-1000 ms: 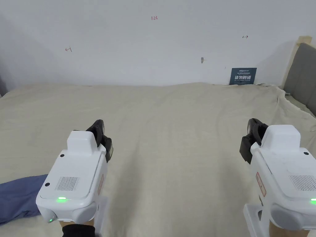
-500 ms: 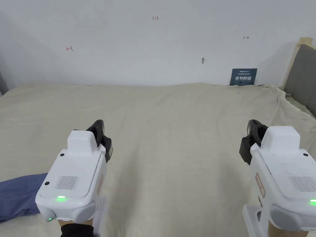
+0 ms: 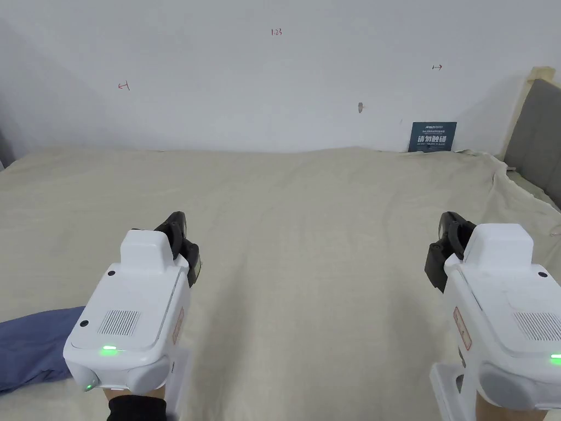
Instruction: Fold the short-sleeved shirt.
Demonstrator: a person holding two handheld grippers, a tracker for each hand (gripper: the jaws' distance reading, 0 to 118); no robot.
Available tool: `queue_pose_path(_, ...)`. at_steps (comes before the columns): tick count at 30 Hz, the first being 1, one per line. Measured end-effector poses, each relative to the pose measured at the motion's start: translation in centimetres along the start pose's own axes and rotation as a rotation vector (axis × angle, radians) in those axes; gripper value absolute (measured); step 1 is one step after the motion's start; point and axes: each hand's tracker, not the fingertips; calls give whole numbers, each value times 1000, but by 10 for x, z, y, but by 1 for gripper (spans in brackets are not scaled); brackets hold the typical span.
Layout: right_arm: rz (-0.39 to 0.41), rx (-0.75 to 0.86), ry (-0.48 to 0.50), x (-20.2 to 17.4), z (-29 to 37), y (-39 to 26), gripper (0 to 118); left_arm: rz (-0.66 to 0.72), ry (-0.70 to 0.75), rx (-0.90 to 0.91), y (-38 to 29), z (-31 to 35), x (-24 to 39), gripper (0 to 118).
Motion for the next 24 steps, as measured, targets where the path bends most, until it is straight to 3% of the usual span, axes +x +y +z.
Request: queue_pose_path(24,-1,-2,-11,-1,2,1,0,12,4,-2,-2,-1,0,0)
